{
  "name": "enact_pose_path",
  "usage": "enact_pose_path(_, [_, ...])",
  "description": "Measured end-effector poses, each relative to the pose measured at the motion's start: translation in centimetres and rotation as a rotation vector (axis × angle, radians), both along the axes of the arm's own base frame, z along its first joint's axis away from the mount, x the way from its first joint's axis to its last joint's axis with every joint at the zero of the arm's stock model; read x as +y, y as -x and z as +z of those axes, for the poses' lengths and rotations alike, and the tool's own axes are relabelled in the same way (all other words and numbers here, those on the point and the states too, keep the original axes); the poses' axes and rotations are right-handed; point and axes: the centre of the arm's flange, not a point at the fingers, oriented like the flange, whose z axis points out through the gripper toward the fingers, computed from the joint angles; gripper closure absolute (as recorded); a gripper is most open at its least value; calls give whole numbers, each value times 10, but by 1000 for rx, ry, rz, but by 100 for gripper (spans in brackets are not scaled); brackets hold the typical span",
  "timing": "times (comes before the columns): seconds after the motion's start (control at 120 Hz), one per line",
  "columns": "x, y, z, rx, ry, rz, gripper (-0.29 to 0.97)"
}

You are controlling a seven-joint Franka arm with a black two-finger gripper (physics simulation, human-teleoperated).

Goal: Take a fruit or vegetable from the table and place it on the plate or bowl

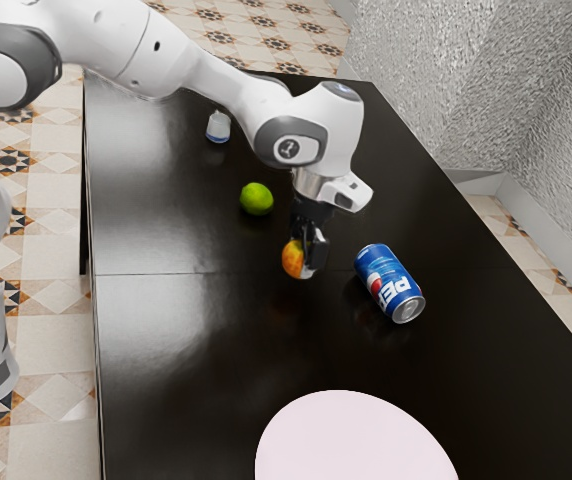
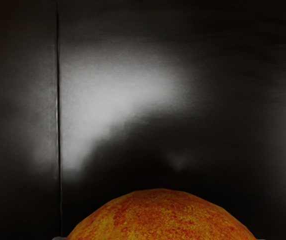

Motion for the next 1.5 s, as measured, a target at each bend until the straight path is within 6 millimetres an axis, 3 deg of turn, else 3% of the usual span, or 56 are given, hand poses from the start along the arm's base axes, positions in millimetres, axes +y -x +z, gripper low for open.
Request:
enact_pose_path(0.083, [9, -11, 34, -64, -8, 12, 38])
enact_pose_path(0.175, [16, -24, 56, -100, -22, 20, 39])
enact_pose_path(0.308, [20, -16, 79, -106, -45, 9, 41])
enact_pose_path(0.367, [7, -10, 85, -99, -47, -20, 41])
enact_pose_path(0.4, [-16, -7, 87, -92, -47, -65, 40])
enact_pose_path(0.433, [-53, -1, 87, -85, -46, -133, 40])
enact_pose_path(0.492, [-136, 19, 86, -74, -43, -291, 40])
enact_pose_path(0.567, [-238, 63, 85, -66, -40, -495, 41])
enact_pose_path(0.608, [-275, 86, 85, -63, -39, -575, 42])
enact_pose_path(0.65, [-291, 98, 84, -59, -39, -614, 43])
enact_pose_path(0.708, [-283, 94, 82, -52, -42, -600, 43])
enact_pose_path(0.867, [-191, 45, 79, -37, -51, -414, 43])
enact_pose_path(0.95, [-172, 38, 78, -34, -55, -381, 42])
enact_pose_path(1.017, [-181, 41, 78, -34, -56, -398, 42])
enact_pose_path(1.225, [-234, 62, 76, -36, -59, -506, 43])
enact_pose_path(1.442, [-273, 70, 75, -45, -65, -571, 43])
enact_pose_path(1.5, [-281, 75, 75, -45, -62, -588, 31])
